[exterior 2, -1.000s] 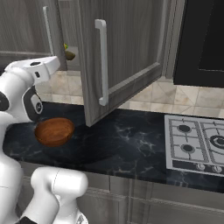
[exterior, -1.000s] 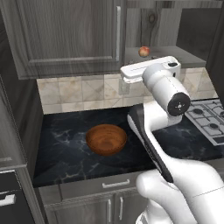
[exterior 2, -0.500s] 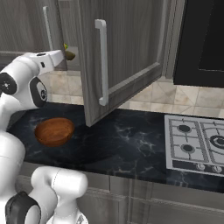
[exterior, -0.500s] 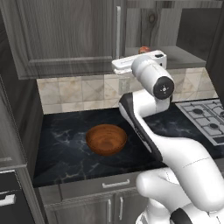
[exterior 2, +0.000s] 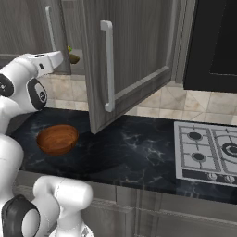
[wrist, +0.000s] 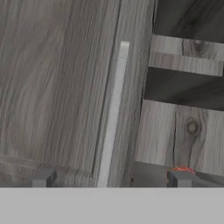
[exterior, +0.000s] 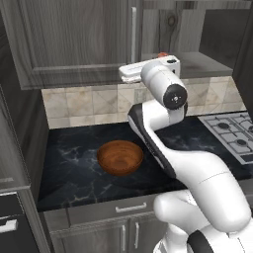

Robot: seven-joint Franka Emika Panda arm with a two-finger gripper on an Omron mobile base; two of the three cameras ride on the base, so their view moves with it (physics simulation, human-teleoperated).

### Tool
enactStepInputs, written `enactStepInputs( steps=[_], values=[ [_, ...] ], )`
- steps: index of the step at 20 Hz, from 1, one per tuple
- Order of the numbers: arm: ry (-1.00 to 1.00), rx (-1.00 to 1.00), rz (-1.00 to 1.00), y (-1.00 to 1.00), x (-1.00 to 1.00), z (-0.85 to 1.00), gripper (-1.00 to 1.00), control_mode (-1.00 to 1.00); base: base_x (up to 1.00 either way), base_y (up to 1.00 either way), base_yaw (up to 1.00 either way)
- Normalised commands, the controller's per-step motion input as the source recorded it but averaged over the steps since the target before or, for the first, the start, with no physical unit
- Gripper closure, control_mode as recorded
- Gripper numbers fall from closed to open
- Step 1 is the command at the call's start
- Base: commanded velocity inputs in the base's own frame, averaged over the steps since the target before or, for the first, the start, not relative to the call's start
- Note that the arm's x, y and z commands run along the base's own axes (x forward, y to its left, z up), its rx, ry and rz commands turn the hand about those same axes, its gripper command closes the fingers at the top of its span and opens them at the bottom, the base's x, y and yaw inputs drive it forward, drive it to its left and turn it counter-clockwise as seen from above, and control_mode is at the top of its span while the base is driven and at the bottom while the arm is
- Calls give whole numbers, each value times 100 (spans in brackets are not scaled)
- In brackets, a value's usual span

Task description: Open the cabinet. Pick the kiwi and peach from the cabinet and place them into the bowl. Then close the cabinet.

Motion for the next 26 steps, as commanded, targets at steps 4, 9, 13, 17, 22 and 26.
enactStepInputs(
  steps=[4,9,13,17,22,26],
  values=[
    [0,0,0,11,50,0,-100,-100,0,0,0],
    [0,0,0,18,71,0,-100,-100,0,0,0],
    [0,0,0,22,95,-5,-100,-100,0,0,0],
    [0,0,0,22,100,-17,-100,-100,0,0,0],
    [0,0,-1,9,93,-16,-100,-100,0,0,0],
    [0,0,-3,8,57,-10,100,-100,0,0,0]
  ],
)
